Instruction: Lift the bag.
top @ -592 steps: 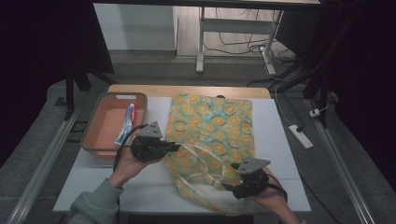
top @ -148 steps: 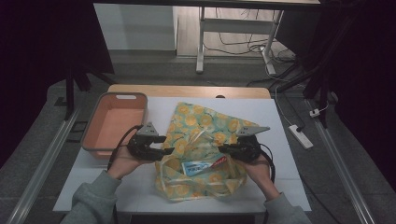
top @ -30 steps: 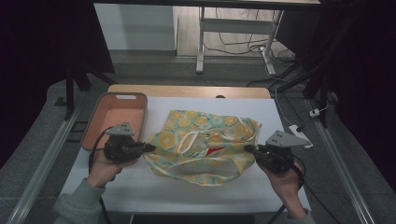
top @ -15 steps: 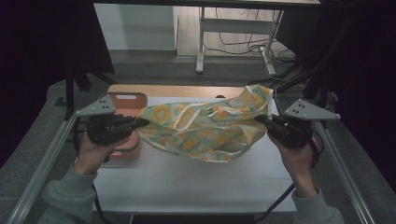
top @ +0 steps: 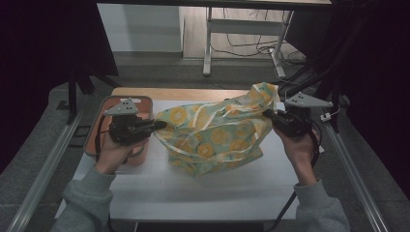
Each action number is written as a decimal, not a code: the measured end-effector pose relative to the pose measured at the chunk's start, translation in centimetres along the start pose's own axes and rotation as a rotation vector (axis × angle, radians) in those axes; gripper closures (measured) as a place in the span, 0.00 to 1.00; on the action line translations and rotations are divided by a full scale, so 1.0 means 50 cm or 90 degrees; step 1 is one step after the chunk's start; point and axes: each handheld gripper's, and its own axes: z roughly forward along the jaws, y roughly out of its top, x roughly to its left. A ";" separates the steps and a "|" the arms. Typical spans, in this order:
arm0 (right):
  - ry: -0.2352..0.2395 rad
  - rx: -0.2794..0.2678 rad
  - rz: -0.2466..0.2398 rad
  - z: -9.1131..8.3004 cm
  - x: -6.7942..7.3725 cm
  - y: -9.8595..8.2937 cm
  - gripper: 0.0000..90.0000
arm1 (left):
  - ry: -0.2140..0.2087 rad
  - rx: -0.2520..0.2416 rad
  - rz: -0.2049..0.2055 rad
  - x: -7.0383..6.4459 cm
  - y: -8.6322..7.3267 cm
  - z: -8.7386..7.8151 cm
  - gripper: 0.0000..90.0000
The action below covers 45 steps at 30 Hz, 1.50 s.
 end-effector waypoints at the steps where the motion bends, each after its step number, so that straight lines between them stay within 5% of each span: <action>1: 0.001 0.011 0.003 0.009 -0.003 -0.013 0.99 | 0.005 0.011 -0.003 0.007 -0.007 0.009 0.98; 14: 0.049 0.113 0.053 0.108 -0.015 -0.166 0.98 | 0.028 0.124 -0.029 0.032 -0.088 0.110 0.97; 27: 0.076 0.114 0.035 0.117 -0.014 -0.175 0.96 | 0.024 0.143 -0.027 0.038 -0.101 0.138 0.86; 29: 0.079 0.104 0.035 0.116 -0.015 -0.174 0.82 | 0.031 0.129 -0.031 0.040 -0.105 0.136 0.70; 31: 0.081 0.084 0.048 0.110 -0.015 -0.173 0.58 | 0.067 0.118 -0.033 0.039 -0.107 0.129 0.36; 33: 0.072 0.067 0.050 0.098 -0.013 -0.174 0.42 | 0.065 0.103 -0.039 0.042 -0.109 0.114 0.19; 40: 0.056 0.028 0.054 0.032 -0.027 -0.187 0.28 | 0.057 0.064 -0.041 0.035 -0.118 0.056 0.17; 45: 0.046 0.025 0.058 -0.008 -0.035 -0.208 0.28 | 0.067 0.080 -0.043 0.022 -0.139 0.031 0.18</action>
